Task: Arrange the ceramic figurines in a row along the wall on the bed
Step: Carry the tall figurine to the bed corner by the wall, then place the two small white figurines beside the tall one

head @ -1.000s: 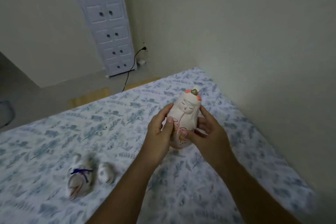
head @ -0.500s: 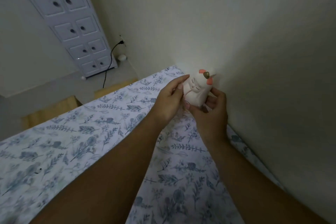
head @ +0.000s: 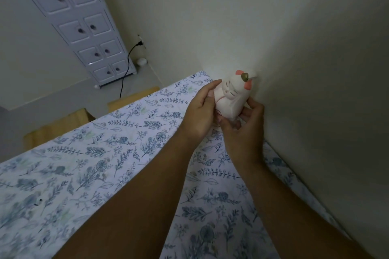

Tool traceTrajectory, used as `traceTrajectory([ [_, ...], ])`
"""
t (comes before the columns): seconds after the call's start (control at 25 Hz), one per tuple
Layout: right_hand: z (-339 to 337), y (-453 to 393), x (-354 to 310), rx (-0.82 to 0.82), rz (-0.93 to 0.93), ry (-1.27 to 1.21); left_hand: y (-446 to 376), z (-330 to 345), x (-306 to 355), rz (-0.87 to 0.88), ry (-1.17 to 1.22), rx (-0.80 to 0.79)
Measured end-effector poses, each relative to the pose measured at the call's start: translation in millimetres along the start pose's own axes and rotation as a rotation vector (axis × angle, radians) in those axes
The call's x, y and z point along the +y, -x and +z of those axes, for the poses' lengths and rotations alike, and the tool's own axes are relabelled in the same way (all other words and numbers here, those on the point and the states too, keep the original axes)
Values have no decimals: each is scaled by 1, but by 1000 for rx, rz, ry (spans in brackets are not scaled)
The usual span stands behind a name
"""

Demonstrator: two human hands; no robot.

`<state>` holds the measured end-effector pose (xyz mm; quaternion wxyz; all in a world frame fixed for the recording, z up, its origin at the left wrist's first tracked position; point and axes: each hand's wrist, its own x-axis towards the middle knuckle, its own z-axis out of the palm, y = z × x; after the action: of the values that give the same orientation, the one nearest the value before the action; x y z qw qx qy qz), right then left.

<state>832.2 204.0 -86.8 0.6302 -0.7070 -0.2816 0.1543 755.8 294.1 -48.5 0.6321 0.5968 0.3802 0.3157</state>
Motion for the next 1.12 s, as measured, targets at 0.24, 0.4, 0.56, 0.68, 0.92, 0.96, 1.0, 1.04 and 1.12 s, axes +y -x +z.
traceTrajectory([
  [0.24, -14, 21, -15, -66, 31, 354, 40, -29, 9, -33, -132, 109],
  [0.4, -11, 101, -39, -158, -72, 703, 138, -92, 4, -86, -373, 267],
  [0.56, 36, 204, -67, -570, -218, 740, 258, -172, 1, -133, -597, 420],
  [0.68, 74, 276, -82, -774, -310, 694, 336, -226, -5, -186, -690, 522],
  [0.92, 136, 374, -92, -1119, -346, 714, 430, -316, -28, -270, -758, 692],
  [0.96, 144, 381, -89, -1162, -317, 721, 432, -324, -34, -331, -726, 664],
  [1.0, 151, 387, -85, -1198, -274, 724, 430, -329, -38, -383, -657, 620],
  [1.04, 158, 392, -81, -1225, -229, 727, 427, -332, -43, -416, -584, 572],
  [1.12, 166, 397, -74, -1212, -179, 692, 419, -333, -52, -401, -543, 519],
])
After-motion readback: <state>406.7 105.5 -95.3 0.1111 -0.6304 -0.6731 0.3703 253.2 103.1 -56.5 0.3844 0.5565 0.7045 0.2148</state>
